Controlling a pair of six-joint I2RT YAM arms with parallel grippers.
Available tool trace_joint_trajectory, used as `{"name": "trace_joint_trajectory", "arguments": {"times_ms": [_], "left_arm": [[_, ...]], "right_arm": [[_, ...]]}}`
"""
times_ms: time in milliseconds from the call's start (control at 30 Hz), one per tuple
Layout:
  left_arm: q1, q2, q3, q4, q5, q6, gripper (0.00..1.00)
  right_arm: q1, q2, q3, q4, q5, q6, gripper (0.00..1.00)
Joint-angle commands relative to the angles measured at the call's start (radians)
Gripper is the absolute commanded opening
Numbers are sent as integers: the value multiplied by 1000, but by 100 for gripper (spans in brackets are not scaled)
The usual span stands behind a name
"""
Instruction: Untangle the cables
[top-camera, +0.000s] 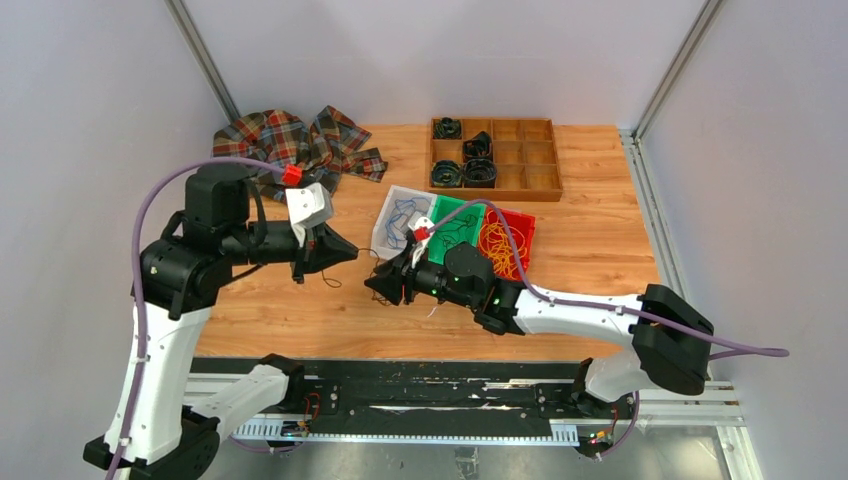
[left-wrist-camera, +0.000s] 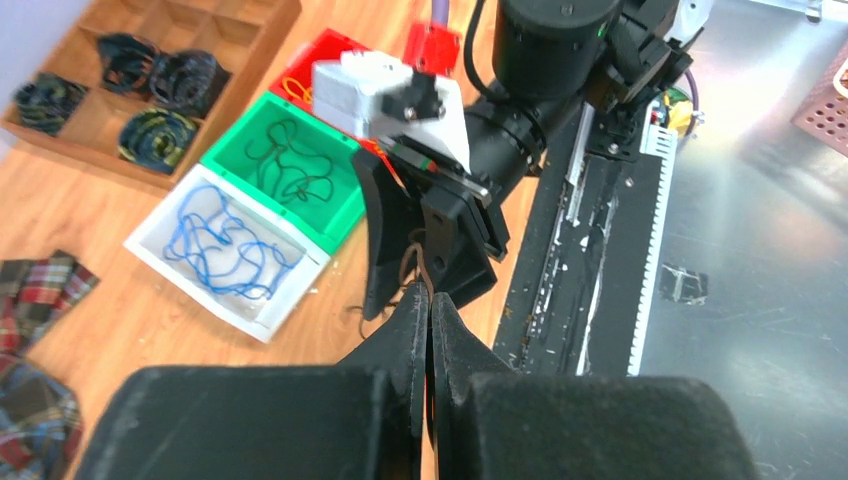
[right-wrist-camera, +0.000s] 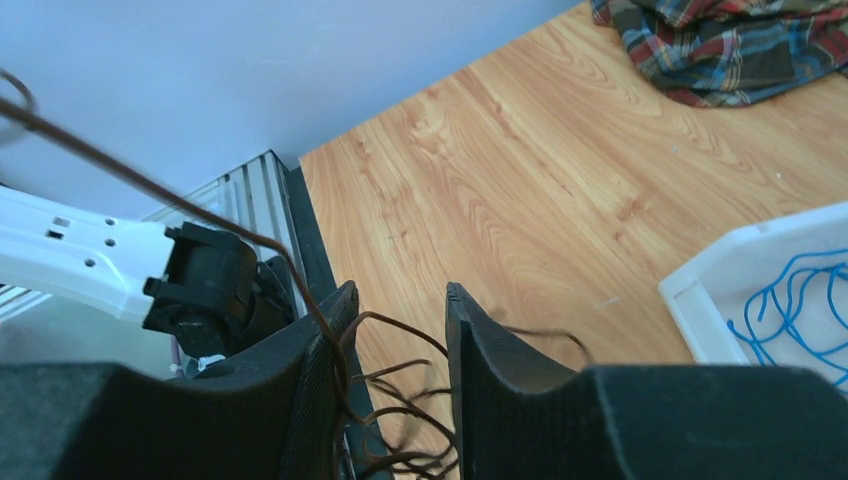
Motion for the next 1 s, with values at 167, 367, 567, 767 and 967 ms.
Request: {"name": "trace_joint_trajectory", "arguments": {"times_ms": [167, 367, 567, 767, 967], "left_arm": [[0, 19, 186, 6, -43, 25, 1], [0, 41, 311, 6, -142, 84, 0], [1, 72, 418, 25, -237, 113, 0], [0, 71, 461, 69, -287, 124, 0], [0, 104, 568, 157, -430, 121, 1]], "right_arm": [[21, 9, -95, 65, 48, -8, 37], [21, 42, -141, 102, 62, 7, 37], [21, 62, -187, 131, 68, 33, 36], [21, 60, -218, 126, 101, 33, 30], [21, 59, -229, 60, 145, 36, 20]]}}
